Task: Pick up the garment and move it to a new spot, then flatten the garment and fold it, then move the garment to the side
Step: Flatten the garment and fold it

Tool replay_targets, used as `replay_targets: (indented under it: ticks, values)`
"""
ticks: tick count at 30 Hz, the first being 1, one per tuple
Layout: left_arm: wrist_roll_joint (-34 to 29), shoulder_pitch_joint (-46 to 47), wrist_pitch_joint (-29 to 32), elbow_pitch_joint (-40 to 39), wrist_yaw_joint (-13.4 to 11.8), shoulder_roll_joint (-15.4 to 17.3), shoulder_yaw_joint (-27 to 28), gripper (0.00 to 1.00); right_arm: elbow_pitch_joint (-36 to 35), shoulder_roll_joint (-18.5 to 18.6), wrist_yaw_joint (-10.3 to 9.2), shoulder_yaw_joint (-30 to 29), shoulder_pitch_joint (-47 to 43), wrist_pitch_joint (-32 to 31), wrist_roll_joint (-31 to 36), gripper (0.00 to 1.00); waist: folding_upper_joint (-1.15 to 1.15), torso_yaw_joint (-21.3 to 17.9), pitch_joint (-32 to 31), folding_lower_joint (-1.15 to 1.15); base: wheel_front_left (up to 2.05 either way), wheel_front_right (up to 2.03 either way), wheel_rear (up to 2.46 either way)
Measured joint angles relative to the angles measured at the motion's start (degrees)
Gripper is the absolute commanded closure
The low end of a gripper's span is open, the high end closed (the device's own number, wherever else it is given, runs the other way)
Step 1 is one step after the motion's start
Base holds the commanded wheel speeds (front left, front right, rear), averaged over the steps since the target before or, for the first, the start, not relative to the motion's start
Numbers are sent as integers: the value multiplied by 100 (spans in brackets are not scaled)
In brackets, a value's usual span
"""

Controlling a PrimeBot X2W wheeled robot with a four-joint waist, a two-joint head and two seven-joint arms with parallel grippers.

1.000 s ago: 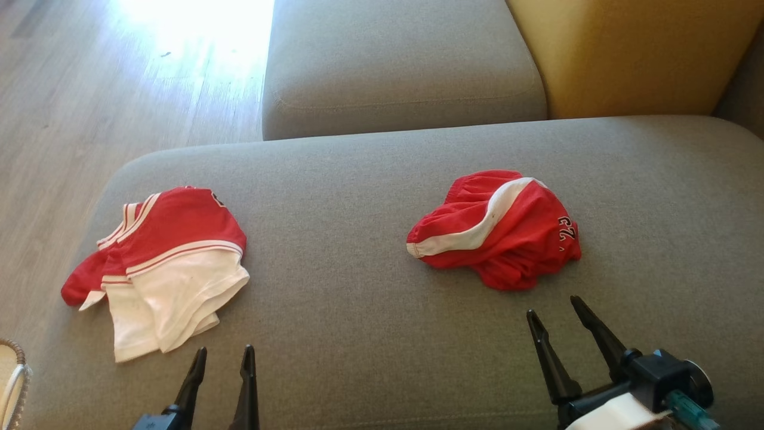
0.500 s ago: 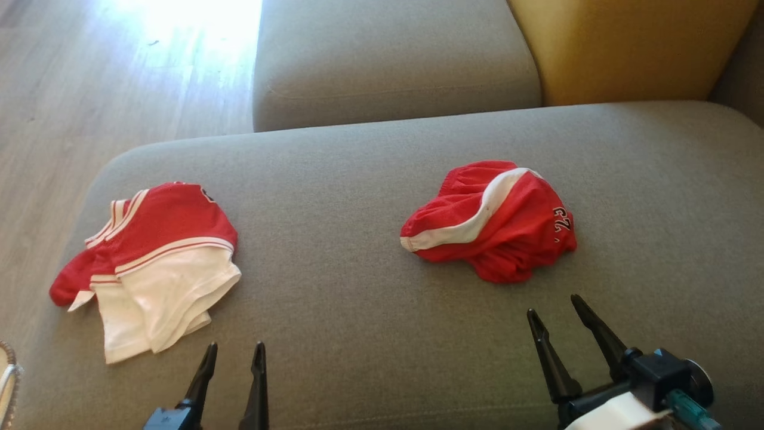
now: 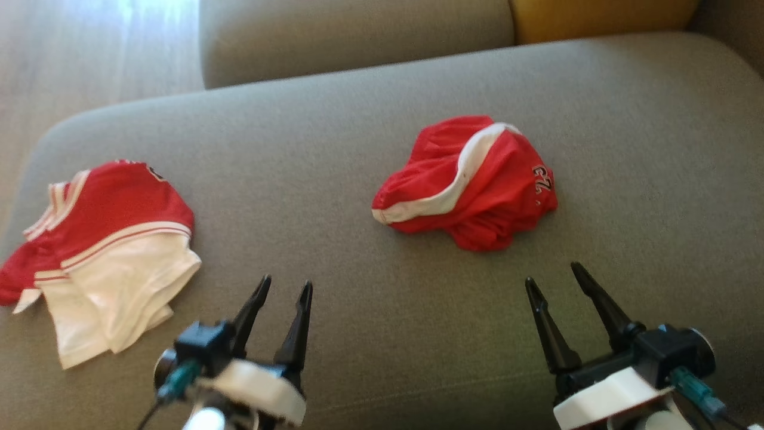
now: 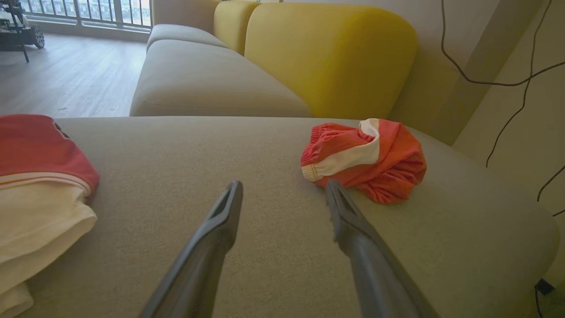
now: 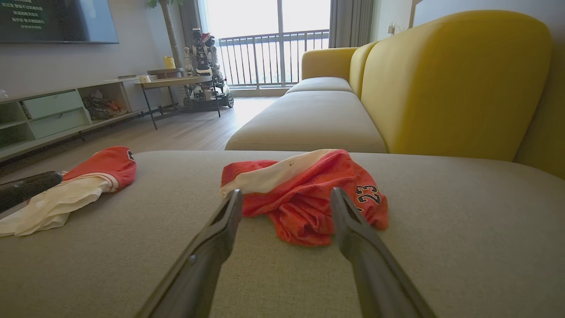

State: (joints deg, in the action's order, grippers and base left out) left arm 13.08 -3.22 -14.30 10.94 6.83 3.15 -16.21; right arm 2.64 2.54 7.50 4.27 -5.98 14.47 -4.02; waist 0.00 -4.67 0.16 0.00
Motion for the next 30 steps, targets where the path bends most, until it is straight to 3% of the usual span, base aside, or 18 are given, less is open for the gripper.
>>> replay_targets:
  ticks: [18, 30]
  values:
    - [1838, 2721, 0, 1867, 31, 497, -1796, 0, -371, 1, 0, -15, 769, 0, -62, 0, 0, -591, 1357, 2, 0, 0, 0]
    - [2191, 3427, 0, 2413, 31, 732, -2401, 0, -420, 1, 0, 97, 918, 0, -63, 0, 0, -830, 1733, 1, 0, 0, 0]
